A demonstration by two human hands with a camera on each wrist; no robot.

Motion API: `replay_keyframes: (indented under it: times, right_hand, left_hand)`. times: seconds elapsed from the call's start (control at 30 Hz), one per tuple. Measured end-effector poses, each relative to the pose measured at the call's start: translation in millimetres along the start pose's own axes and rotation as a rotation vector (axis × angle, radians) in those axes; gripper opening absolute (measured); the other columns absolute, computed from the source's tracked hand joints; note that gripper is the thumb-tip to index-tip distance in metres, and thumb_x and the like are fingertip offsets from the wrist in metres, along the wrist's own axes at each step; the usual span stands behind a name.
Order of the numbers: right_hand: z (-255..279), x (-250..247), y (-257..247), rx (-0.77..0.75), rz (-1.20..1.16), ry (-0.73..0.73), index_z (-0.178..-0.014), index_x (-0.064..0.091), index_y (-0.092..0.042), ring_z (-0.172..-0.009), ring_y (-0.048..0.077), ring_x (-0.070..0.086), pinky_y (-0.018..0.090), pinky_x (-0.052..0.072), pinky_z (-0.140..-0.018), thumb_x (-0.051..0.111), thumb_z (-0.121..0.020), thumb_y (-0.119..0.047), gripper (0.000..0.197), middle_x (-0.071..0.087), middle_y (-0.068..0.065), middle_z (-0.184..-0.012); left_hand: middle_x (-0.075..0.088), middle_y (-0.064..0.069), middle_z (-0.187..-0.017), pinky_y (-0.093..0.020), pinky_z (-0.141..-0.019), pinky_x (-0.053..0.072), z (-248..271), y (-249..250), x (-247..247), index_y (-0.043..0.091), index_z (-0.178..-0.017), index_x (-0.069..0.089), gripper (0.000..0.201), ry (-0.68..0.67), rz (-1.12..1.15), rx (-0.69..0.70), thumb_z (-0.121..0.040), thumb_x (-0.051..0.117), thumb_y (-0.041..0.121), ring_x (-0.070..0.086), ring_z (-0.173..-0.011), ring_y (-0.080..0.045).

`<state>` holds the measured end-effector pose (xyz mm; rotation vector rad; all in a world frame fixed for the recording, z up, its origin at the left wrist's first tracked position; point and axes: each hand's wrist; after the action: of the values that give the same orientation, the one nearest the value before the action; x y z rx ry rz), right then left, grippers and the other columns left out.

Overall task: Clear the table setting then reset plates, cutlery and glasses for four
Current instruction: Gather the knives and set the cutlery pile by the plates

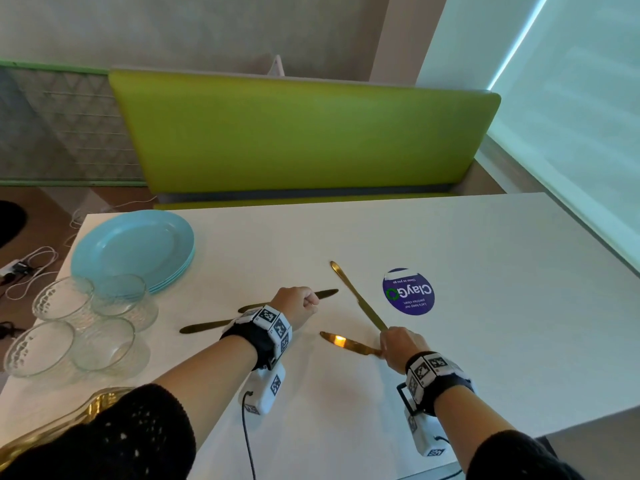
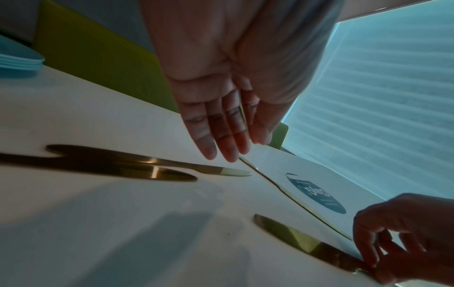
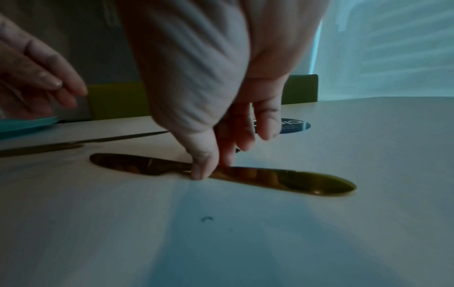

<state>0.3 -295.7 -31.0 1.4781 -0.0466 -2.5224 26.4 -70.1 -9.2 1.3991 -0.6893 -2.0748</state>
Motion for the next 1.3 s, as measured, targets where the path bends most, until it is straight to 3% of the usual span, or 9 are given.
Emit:
replay_keyframes:
  times: [0.17, 0.3, 0.4, 0.53, 0.67, 0.83, 0.93, 1.1, 1.3]
  right_hand:
    - [13, -5, -9, 0.104, -0.156, -0.054, -0.113, 0.063, -0.013, -0.103, 0.023, 0.063, 0.029, 0.051, -0.084, 0.054, -0.093, -0.025, 0.025, 0.064, 0.006, -0.114]
    - [17, -19, -24, 0.150, -0.604, 0.039, -0.072, 0.056, -0.022, -0.085, 0.015, 0.059, 0.015, 0.045, -0.069, 0.061, -0.089, -0.024, 0.018, 0.061, -0.003, -0.087]
    - [14, -36, -57, 0.145, -0.939, 0.124, -0.064, 0.053, -0.026, -0.062, 0.006, 0.049, 0.012, 0.035, -0.054, 0.063, -0.088, -0.025, 0.025, 0.053, -0.010, -0.067]
    - [3, -46, -114, 0.121, -1.480, 0.034, -0.067, 0.059, -0.014, -0.042, 0.010, 0.036, 0.020, 0.030, -0.041, 0.063, -0.088, -0.013, 0.022, 0.051, 0.002, -0.055]
    - [3, -50, -156, 0.122, -1.657, -0.055, -0.071, 0.060, -0.011, -0.041, 0.009, 0.036, 0.018, 0.027, -0.039, 0.056, -0.088, -0.002, 0.020, 0.053, 0.011, -0.068]
    - [-8, -43, -173, 0.123, -1.648, -0.082, -0.071, 0.061, -0.013, -0.043, 0.008, 0.040, 0.017, 0.032, -0.040, 0.060, -0.089, -0.011, 0.019, 0.052, 0.003, -0.062]
    - [-15, -44, -179, 0.098, -1.607, -0.083, -0.071, 0.060, -0.014, -0.044, 0.007, 0.044, 0.018, 0.033, -0.041, 0.061, -0.091, -0.019, 0.021, 0.053, 0.001, -0.060]
    - [-25, -49, -188, 0.058, -1.214, -0.024, -0.076, 0.063, -0.018, -0.053, 0.011, 0.051, 0.020, 0.039, -0.048, 0.058, -0.090, -0.032, 0.021, 0.065, -0.002, -0.072]
    - [-24, -41, -218, -0.084, -0.708, 0.000, -0.131, 0.052, -0.030, -0.118, 0.020, 0.056, 0.028, 0.044, -0.098, 0.055, -0.092, -0.027, 0.039, 0.059, 0.001, -0.128]
  left_hand:
    - [0.067, -0.006, -0.112, -0.017, -0.082, 0.044, 3, -15, -17, 0.009, -0.110, 0.065, 0.024, 0.026, 0.052, -0.011, -0.090, 0.052, 0.012, 0.063, -0.102, -0.019]
    - [0.063, -0.002, -0.104, -0.022, -0.082, 0.051, 4, -25, -30, 0.012, -0.112, 0.062, 0.023, 0.085, 0.245, -0.066, -0.090, 0.055, 0.017, 0.063, -0.089, -0.018]
    - [0.063, -0.002, -0.099, -0.022, -0.073, 0.053, 6, -32, -33, 0.013, -0.109, 0.062, 0.022, 0.089, 0.381, -0.077, -0.089, 0.058, 0.022, 0.062, -0.075, -0.015]
    - [0.062, 0.000, -0.093, -0.028, -0.076, 0.054, 7, -39, -36, 0.010, -0.115, 0.058, 0.028, -0.099, 0.553, -0.121, -0.089, 0.058, 0.018, 0.062, -0.074, -0.014]
    - [0.059, -0.001, -0.091, -0.027, -0.068, 0.055, 13, -43, -43, 0.016, -0.112, 0.053, 0.030, -0.311, 0.620, -0.095, -0.086, 0.053, 0.000, 0.060, -0.075, -0.013]
    - [0.060, 0.001, -0.095, -0.025, -0.067, 0.058, 14, -68, -52, 0.018, -0.120, 0.049, 0.044, -0.424, 0.659, -0.084, -0.085, 0.056, -0.009, 0.062, -0.080, -0.013]
    - [0.061, 0.001, -0.086, -0.019, -0.065, 0.057, 13, -80, -57, 0.015, -0.107, 0.055, 0.033, -0.436, 0.647, -0.106, -0.085, 0.059, -0.008, 0.062, -0.076, -0.009]
    - [0.063, -0.003, -0.077, -0.020, -0.062, 0.053, 7, -92, -69, 0.004, -0.103, 0.060, 0.026, -0.232, 0.587, -0.176, -0.081, 0.062, -0.009, 0.059, -0.065, -0.016]
    - [0.061, -0.004, -0.075, -0.018, -0.049, 0.054, 5, -106, -88, 0.003, -0.101, 0.059, 0.018, 0.028, 0.645, -0.223, -0.092, 0.046, -0.006, 0.061, -0.057, -0.012]
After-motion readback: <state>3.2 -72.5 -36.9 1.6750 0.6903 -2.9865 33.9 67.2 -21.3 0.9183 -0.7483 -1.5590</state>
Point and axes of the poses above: each hand's wrist, its own z-axis away from the middle knuckle, its own x-axis out of the palm, y = z × x
